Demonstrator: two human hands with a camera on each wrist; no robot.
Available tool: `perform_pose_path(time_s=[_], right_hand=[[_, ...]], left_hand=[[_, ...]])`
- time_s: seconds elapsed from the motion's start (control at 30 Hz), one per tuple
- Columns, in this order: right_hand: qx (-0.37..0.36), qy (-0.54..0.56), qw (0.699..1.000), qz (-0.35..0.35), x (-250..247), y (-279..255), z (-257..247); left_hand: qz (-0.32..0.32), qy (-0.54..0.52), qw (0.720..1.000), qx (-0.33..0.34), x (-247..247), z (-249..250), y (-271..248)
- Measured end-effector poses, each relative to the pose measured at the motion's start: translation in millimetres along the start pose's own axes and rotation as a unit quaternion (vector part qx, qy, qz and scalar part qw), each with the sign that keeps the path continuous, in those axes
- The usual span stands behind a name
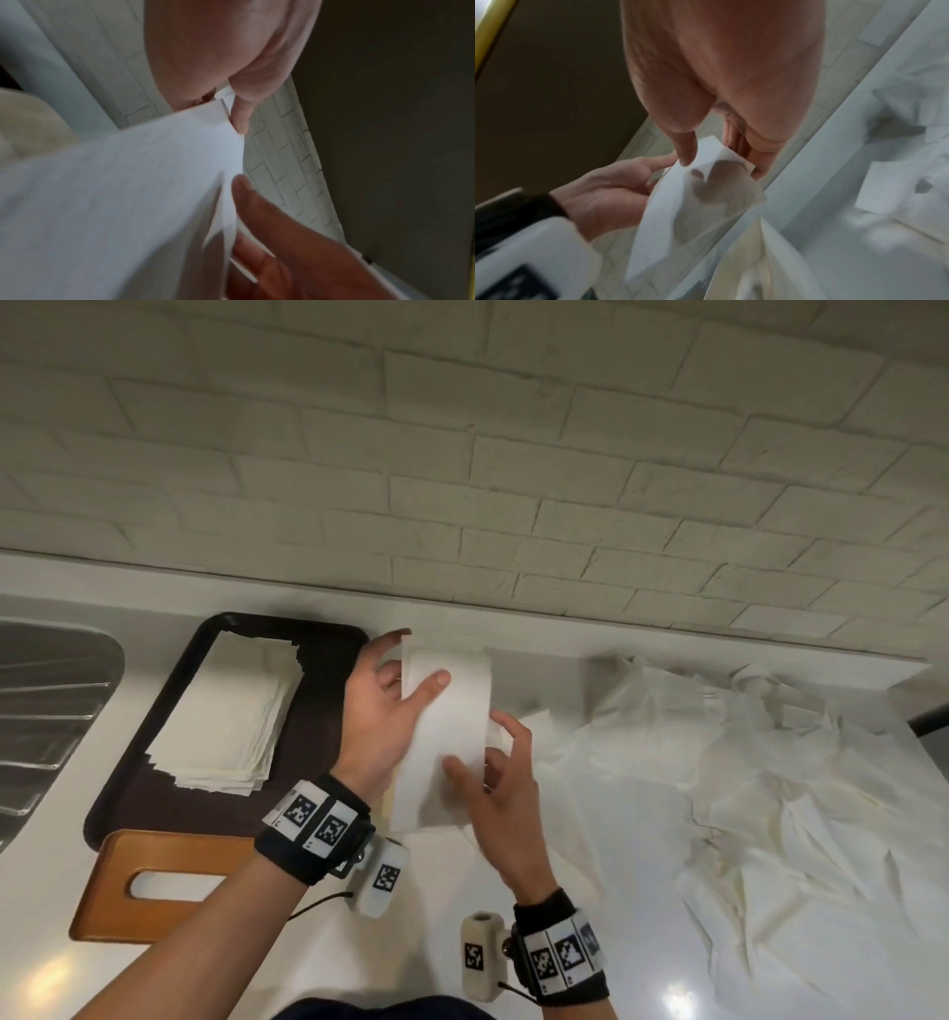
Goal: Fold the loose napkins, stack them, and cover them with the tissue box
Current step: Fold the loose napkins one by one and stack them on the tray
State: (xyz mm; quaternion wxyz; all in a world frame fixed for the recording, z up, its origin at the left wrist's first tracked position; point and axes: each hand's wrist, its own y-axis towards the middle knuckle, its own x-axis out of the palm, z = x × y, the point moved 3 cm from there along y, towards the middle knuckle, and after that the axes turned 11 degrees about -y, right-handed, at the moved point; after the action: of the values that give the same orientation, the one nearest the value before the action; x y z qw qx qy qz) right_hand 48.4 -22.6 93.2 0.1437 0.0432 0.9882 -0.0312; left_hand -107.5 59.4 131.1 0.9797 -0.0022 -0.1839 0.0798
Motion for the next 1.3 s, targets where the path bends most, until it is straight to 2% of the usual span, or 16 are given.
perform_pose_path(time_s=[0.17, 0.37, 0.5, 0.57, 0.7, 0.77, 0.8, 0.87, 0.93, 0.97, 1.0, 1.03, 1.1, 1.17, 1.2, 1.3], right_hand=[[-0.029, -0.045, 0.998, 0.018, 27.8, 1.6, -1.8], [-0.065, -0.083, 0.994, 0.042, 43.2, 4.6, -5.6], [-0.083, -0.191, 0.978, 0.026, 55.0, 14.8, -1.2], [-0.049, -0.245, 0.968, 0.001, 65.1, 26.8, 10.9], [0.037, -0.32, 0.941, -0.101, 81.9, 43.9, 30.2], [0.046, -0.352, 0.924, -0.142, 86.1, 44.8, 30.7], [0.041, -0.356, 0.921, -0.15, 85.7, 45.2, 29.5], [0.023, -0.357, 0.925, -0.127, 75.1, 47.8, 24.6], [0.005, -0.356, 0.932, -0.068, 50.6, 53.1, 23.3], [0.001, -0.363, 0.931, -0.042, 35.1, 54.8, 25.3], [0.001, -0.379, 0.925, -0.024, 17.6, 54.9, 29.2], [0.007, -0.403, 0.915, -0.015, -0.6, 53.4, 35.6], [0.041, -0.47, 0.881, -0.028, -34.1, 45.1, 62.9], [0.091, -0.56, 0.822, -0.048, -62.6, 29.6, 97.3], [0.107, -0.578, 0.808, -0.051, -73.1, 20.8, 113.9], [0.126, -0.538, 0.833, -0.019, -91.6, 1.0, 142.6]], left_hand=[[0.029, 0.092, 0.995, 0.027, -30.7, 9.3, 14.3], [0.047, 0.088, 0.995, 0.025, -51.1, 9.3, 21.5], [0.042, 0.193, 0.98, 0.029, -67.1, -6.8, 39.5], [0.024, 0.264, 0.964, 0.031, -74.4, -12.9, 49.1], [-0.008, 0.423, 0.901, 0.099, -80.0, -14.6, 45.5], [-0.077, 0.495, 0.858, 0.111, -77.4, -21.1, 37.3], [-0.125, 0.536, 0.829, 0.097, -75.7, -27.0, 32.5], [-0.223, 0.615, 0.755, 0.048, -72.0, -42.3, 21.5], [-0.294, 0.679, 0.672, -0.008, -72.2, -59.3, 12.4], [-0.318, 0.7, 0.638, -0.036, -73.5, -66.8, 9.3], [-0.331, 0.708, 0.621, -0.059, -74.9, -73.2, 7.3], [-0.332, 0.707, 0.62, -0.068, -75.9, -77.1, 7.1], [-0.307, 0.7, 0.643, -0.046, -76.4, -78.9, 9.2], [-0.266, 0.682, 0.681, 0.008, -75.3, -74.2, 11.0], [-0.248, 0.667, 0.702, 0.041, -74.4, -71.5, 11.0], [-0.223, 0.593, 0.76, 0.147, -63.2, -59.5, 6.2]])
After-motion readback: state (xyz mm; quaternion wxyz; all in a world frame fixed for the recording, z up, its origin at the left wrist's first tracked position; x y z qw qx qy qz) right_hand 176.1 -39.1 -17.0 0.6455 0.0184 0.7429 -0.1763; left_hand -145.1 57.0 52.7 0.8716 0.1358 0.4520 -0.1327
